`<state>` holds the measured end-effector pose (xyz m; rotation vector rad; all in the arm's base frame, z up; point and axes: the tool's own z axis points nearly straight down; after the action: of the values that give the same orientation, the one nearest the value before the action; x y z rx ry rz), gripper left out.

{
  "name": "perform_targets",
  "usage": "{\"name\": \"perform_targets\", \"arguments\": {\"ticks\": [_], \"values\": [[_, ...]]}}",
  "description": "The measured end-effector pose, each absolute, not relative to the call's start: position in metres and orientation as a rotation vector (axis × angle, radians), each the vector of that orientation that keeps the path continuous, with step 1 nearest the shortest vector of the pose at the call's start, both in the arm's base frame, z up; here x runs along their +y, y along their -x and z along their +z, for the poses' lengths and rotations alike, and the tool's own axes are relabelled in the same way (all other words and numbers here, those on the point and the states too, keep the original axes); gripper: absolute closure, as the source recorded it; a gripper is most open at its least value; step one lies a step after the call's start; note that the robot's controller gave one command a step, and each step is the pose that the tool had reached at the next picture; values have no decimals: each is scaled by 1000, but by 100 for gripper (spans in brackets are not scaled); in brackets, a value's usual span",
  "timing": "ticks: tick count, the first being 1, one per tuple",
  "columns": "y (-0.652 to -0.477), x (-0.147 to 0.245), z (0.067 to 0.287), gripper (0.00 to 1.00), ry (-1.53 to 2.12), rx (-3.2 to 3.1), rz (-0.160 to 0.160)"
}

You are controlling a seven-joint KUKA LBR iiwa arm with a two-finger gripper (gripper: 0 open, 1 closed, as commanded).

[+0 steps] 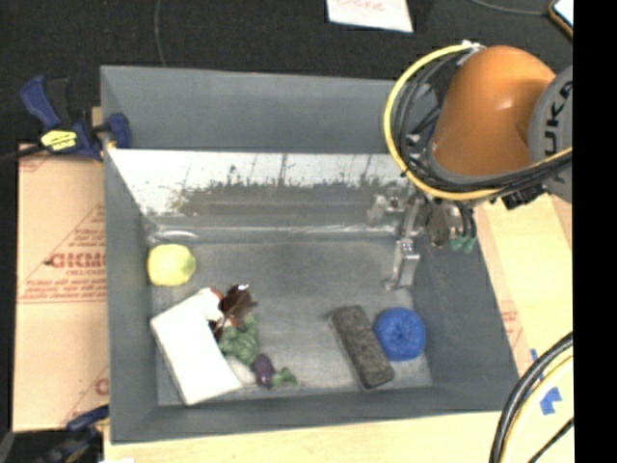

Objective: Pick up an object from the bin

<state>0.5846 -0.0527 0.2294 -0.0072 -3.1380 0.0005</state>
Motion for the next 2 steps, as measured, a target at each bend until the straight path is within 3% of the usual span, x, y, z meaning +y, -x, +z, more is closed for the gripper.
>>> {"name": "perform_targets", "arguments": {"ticks": [1,2], "values": [[-586,-53,234,0,4,-3146,2],[-487,-73,159,0,-127,-3137,2]]}}
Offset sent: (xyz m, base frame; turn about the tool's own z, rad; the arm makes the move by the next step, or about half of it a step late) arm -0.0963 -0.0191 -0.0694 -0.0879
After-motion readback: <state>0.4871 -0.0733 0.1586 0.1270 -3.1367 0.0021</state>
